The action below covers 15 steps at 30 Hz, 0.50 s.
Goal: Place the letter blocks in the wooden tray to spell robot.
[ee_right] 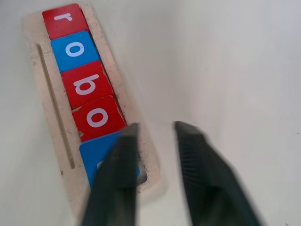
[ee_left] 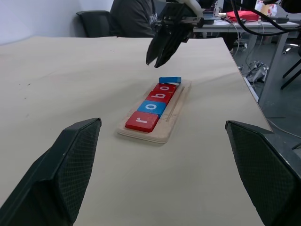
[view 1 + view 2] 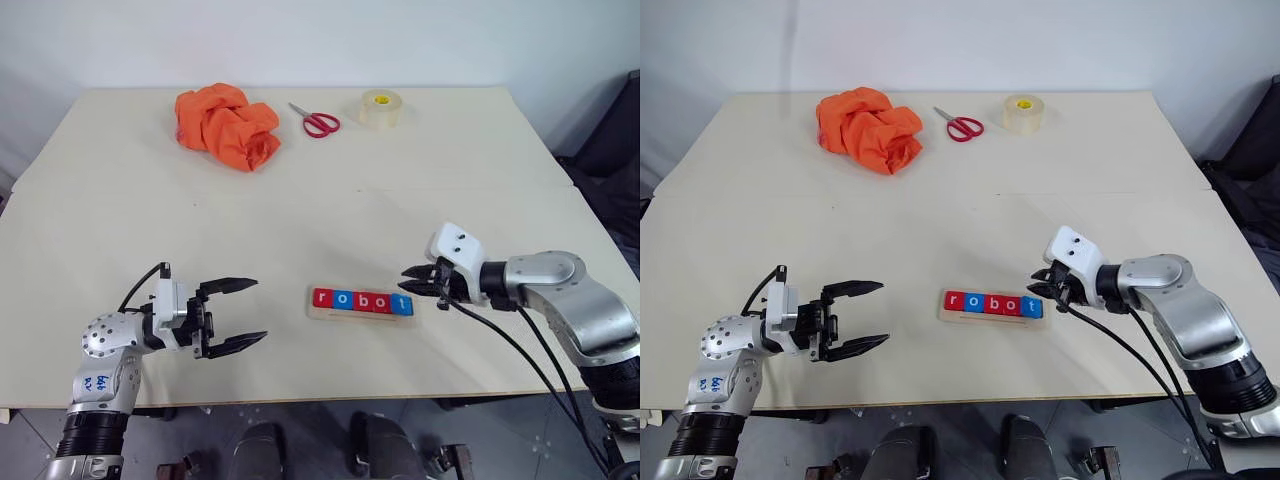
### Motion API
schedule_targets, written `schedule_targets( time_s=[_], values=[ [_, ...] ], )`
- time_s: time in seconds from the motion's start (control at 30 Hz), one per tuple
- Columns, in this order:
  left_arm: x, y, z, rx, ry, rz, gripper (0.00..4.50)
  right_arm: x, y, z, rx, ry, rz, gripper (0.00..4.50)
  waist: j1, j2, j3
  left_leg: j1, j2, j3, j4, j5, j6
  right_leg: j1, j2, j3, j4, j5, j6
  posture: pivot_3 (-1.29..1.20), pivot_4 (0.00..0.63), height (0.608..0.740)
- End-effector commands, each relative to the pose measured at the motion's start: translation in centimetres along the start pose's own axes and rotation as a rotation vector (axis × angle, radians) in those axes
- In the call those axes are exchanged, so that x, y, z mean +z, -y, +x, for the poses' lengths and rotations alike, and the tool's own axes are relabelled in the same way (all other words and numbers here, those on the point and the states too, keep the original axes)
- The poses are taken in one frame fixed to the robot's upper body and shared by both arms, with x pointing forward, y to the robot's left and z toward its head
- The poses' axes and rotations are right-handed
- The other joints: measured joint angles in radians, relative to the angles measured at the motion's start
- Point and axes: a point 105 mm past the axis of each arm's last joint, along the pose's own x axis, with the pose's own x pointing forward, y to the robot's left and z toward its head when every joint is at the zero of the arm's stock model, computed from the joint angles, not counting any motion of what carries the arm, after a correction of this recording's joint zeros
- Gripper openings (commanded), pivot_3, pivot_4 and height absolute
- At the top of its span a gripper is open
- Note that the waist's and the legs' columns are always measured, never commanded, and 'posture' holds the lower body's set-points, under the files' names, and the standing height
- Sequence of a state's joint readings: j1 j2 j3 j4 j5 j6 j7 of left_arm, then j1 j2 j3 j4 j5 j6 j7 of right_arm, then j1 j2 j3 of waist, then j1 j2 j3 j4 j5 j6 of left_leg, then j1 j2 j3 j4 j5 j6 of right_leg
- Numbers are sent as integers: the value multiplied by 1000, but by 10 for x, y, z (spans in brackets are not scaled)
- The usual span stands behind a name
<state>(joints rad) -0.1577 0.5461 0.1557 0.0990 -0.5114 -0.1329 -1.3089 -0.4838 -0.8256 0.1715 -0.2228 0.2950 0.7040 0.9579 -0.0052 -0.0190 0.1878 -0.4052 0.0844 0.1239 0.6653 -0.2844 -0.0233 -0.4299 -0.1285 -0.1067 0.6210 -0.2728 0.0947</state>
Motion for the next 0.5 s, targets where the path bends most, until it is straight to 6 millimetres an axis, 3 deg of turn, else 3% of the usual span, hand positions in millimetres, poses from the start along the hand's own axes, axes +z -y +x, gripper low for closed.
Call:
schedule_targets(
  time_s=[0.03,0.5],
  values=[
    [4,2,0,6,16,21,4500,8,-1,2,19,19,-41,48,1,0,0,0,0,0,0,0,0,0,0,0,0,0,0,0,150,740],
    [4,4,-2,19,11,18,4500,-10,-8,8,53,-32,-38,48,1,0,0,0,0,0,0,0,0,0,0,0,0,0,0,0,150,740]
  ],
)
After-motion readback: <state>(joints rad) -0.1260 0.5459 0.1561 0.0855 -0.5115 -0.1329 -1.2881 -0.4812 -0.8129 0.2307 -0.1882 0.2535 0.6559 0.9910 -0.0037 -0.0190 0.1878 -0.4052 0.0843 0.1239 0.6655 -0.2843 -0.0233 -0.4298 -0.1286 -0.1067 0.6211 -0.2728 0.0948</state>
